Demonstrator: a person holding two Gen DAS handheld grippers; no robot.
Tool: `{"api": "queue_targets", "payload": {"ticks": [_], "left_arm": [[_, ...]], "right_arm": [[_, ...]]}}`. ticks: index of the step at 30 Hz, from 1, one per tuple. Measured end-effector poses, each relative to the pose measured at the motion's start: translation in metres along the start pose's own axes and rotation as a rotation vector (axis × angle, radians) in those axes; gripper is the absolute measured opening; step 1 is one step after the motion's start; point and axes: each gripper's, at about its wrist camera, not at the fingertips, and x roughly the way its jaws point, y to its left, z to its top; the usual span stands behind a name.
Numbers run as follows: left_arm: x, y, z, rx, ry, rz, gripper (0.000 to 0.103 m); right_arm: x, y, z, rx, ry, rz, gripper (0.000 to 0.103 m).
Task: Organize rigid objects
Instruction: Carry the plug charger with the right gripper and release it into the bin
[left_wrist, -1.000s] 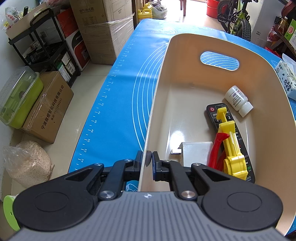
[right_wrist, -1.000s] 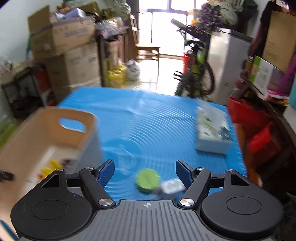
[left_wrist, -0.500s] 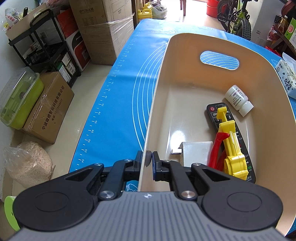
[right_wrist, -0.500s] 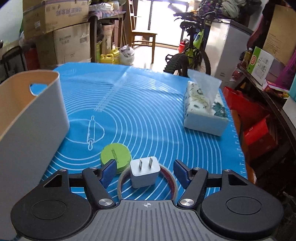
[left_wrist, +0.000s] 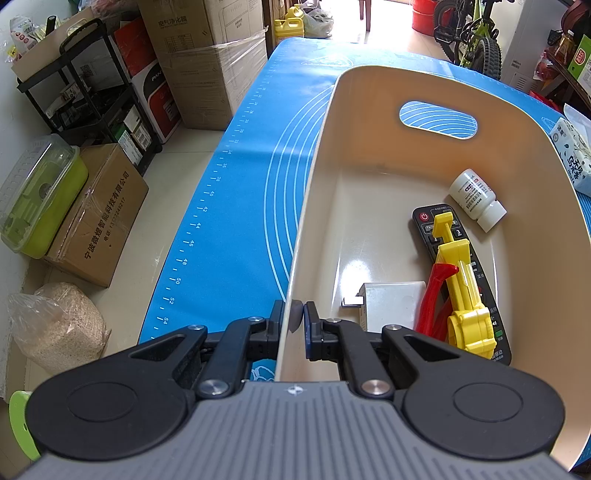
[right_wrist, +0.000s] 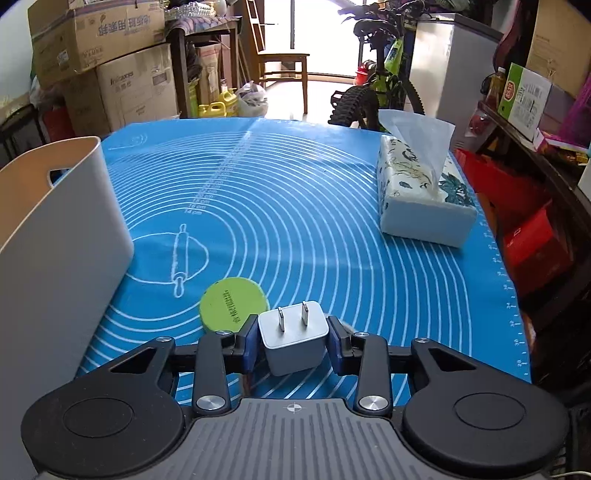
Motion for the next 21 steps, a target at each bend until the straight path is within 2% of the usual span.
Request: {"api": "queue_targets", "payload": {"ticks": [6, 13, 17, 21], "left_arm": [[0.0, 0.0, 0.0, 0.0, 0.0, 0.0, 0.012], [0.0, -0.001, 0.0, 0.0, 0.0, 0.001, 0.012], [0.0, 0.0, 0.0, 0.002, 0.0, 0.002, 0.012], [0.0, 0.0, 0.0, 0.002, 0.0, 0.003, 0.012]], "right_arm": [[-0.015, 0.002, -0.001, 0.004, -0.037, -0.047, 0.044], [-0.042, 0.001, 0.015, 0.012, -0.076, -0.075, 0.044], [-0.062, 0.009, 0.031, 0.008, -0.11, -0.059, 0.044], [-0.087, 0.028, 0.053, -0.033, -0.173, -0.007, 0.044]]}}
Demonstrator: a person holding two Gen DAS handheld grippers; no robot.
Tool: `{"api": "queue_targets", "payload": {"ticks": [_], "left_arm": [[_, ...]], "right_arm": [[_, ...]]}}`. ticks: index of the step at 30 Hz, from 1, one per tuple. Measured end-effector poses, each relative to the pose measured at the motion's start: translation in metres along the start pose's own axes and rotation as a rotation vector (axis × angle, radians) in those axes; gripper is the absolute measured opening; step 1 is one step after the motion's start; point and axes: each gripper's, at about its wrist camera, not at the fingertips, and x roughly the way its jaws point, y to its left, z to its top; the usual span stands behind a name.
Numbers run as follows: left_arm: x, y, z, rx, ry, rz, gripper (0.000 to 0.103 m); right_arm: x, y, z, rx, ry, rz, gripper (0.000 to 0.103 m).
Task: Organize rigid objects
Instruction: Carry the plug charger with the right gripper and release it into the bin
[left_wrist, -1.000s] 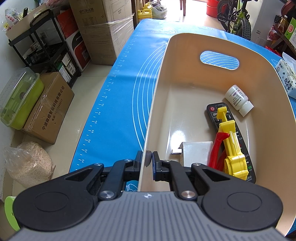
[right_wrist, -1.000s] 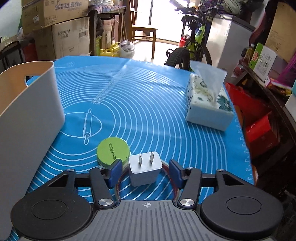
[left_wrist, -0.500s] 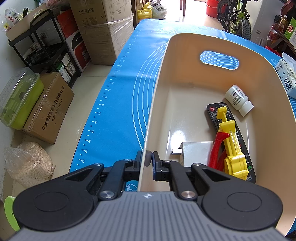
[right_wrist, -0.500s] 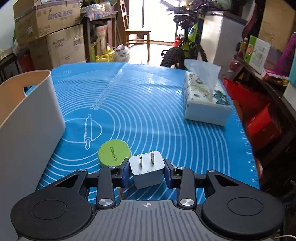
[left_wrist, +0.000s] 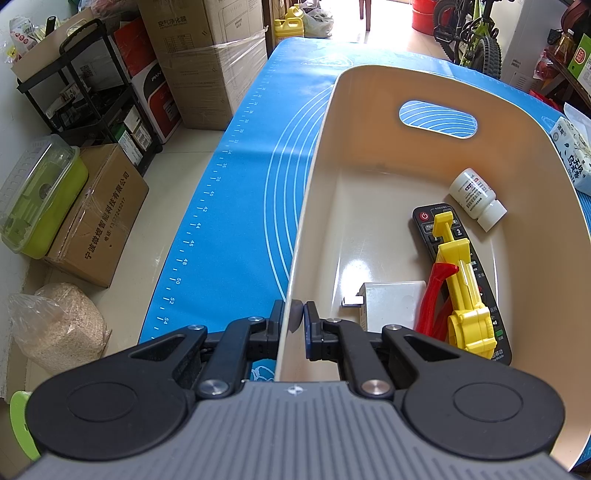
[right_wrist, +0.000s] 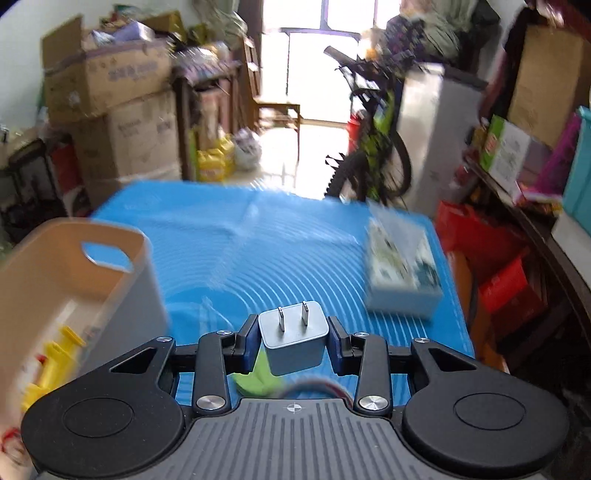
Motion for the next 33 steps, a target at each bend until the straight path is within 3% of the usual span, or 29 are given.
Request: {"api": "queue_targets", "payload": {"ticks": [8, 17, 30, 33], "left_arm": [[0.0, -0.001, 0.0, 0.0, 0.0, -0.001, 0.012], [0.0, -0.001, 0.0, 0.001, 0.0, 0.0, 0.012], [0.0, -0.001, -0.001, 0.003, -0.001, 0.002, 0.012], [0.001, -0.001, -0.001, 0.002, 0.0, 0.002, 0.012]], "right_arm": [[-0.026, 0.062, 0.037, -0.063, -0.075, 0.156, 0.044], [-0.012, 0.129, 0.026, -0.138, 0.01, 0.288, 0.044], [0.021, 0.164, -0.016, -0.232, 0.229, 0.276, 0.044], [0.023, 0.167, -0.021, -0.25, 0.246, 0.263, 0.044]]}}
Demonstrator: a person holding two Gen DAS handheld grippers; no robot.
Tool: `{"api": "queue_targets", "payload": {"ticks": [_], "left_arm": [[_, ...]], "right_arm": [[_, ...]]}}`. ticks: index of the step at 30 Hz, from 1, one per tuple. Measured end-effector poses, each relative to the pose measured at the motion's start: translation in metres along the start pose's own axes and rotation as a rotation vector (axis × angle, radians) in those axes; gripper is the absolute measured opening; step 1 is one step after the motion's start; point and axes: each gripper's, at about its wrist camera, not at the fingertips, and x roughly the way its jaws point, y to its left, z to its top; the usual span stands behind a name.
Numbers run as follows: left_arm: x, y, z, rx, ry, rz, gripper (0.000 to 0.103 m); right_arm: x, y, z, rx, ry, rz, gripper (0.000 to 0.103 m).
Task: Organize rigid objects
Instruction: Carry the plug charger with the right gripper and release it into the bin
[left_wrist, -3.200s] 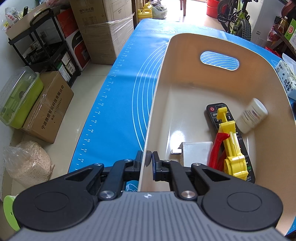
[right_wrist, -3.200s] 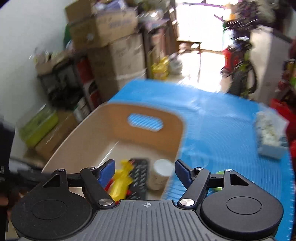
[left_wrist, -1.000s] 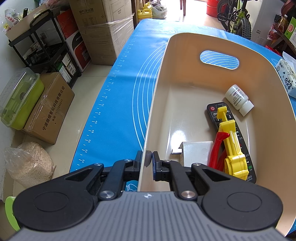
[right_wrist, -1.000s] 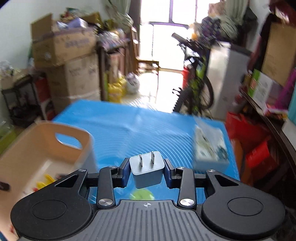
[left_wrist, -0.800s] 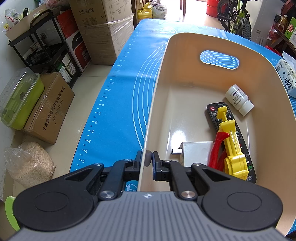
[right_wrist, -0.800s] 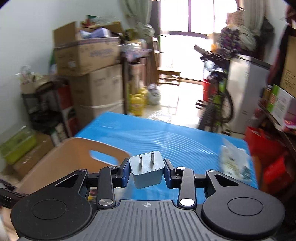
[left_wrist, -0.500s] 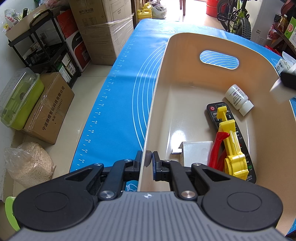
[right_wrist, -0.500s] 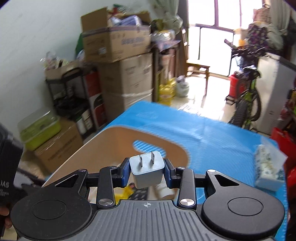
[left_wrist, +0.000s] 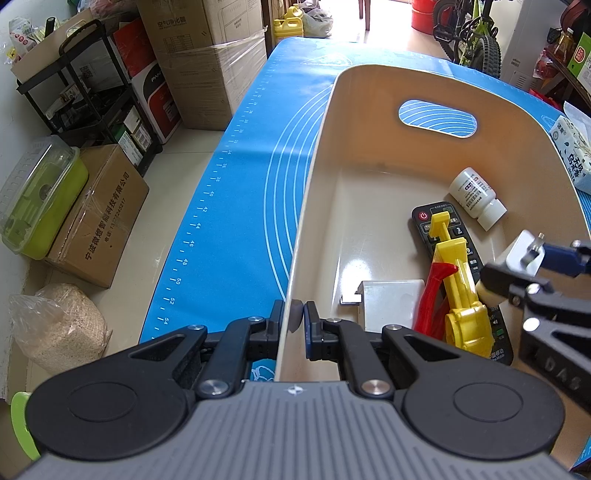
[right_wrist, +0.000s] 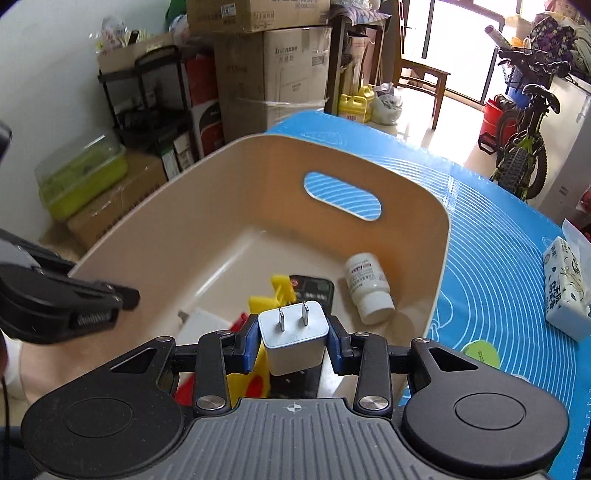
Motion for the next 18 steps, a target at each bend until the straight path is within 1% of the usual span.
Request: {"api": "queue_targets", "payload": {"ticks": [2, 4, 5, 10, 13, 18], "left_arm": [[0.0, 0.0, 0.0, 0.001, 0.0, 0.001, 0.012], [0.0, 0.0, 0.0, 0.0, 0.0, 0.001, 0.012], [0.0, 0.0, 0.0, 0.0, 0.0, 0.0, 0.012], [0.0, 0.0, 0.0, 0.002, -0.001, 0.002, 0.012], [0.0, 0.0, -0.001, 0.004, -0.001, 0.004, 0.012], [0.0, 0.001, -0.001, 0.002, 0.0, 0.002, 0.012]], "right_arm": [[-0.001, 0.001, 0.001, -0.014, 0.005, 0.003, 0.044], [-0.003, -0.002, 0.003, 0.006, 0.002, 0.01, 0.052], [-0.006, -0.004, 0.004, 0.019, -0.006, 0.019, 0.054], [-0.027, -0.022, 0.01, 0.084, -0.075, 0.039, 0.068], [-0.045, -0.036, 0.009, 0.109, -0.122, 0.028, 0.069], [-0.069, -0.069, 0.005, 0.167, -0.171, -0.041, 0.071]]}}
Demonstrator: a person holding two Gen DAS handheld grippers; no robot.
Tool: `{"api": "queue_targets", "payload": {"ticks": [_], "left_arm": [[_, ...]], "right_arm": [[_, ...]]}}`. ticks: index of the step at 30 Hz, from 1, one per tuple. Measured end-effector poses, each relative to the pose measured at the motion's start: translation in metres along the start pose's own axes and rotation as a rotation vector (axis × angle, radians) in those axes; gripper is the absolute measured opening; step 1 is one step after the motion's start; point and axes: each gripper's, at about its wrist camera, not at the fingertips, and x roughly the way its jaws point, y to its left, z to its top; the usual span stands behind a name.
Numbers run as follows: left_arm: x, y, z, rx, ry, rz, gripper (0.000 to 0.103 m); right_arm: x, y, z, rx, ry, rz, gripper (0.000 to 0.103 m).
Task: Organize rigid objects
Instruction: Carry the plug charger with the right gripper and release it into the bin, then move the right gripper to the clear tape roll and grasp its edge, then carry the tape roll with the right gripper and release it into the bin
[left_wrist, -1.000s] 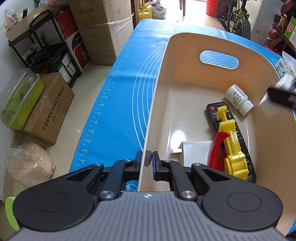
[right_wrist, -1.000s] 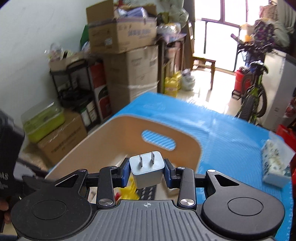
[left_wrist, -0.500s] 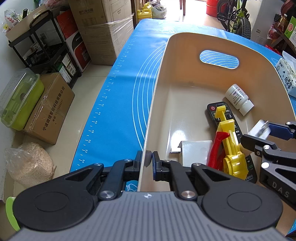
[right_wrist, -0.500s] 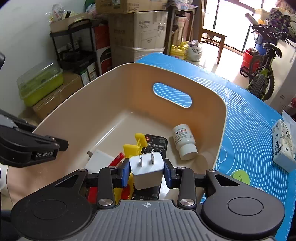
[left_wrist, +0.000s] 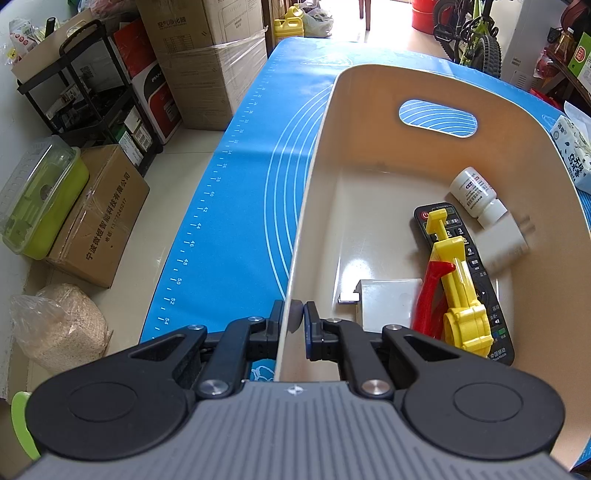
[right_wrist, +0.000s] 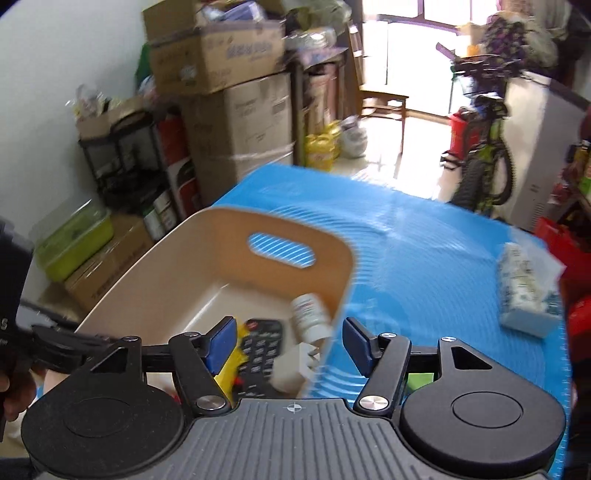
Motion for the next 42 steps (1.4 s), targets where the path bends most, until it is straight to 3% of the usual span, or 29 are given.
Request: {"api": "queue_targets", "payload": {"ticks": [6, 15, 26, 30, 35, 39, 42], "left_arm": [[0.0, 0.0, 0.0, 0.0, 0.0, 0.0, 0.012], [0.0, 0.0, 0.0, 0.001, 0.0, 0.001, 0.012], [0.0, 0.0, 0.0, 0.001, 0.0, 0.001, 0.012], [0.0, 0.0, 0.0, 0.001, 0.0, 0.001, 0.012], [0.0, 0.0, 0.0, 0.001, 0.001, 0.001, 0.012], [0.0, 0.0, 0.0, 0.0, 0.0, 0.001, 0.012], [0.0, 0.0, 0.0, 0.001, 0.001, 0.001, 0.012]], "right_arm": [[-0.008, -0.054, -0.01, 0.083, -0.015, -0.144, 0.072], [0.018, -0.134, -0.049, 0.235, 0.059, -0.326, 0.072], [0.06, -0.168, -0.093, 0.314, 0.189, -0.399, 0.07], [0.072, -0.175, -0.108, 0.38, 0.225, -0.374, 0.057], [0.069, -0.17, -0.113, 0.352, 0.19, -0.373, 0.044], [0.068, -0.167, -0.113, 0.337, 0.186, -0.378, 0.016], [0.066, -0.167, -0.113, 0.33, 0.179, -0.38, 0.016]]}}
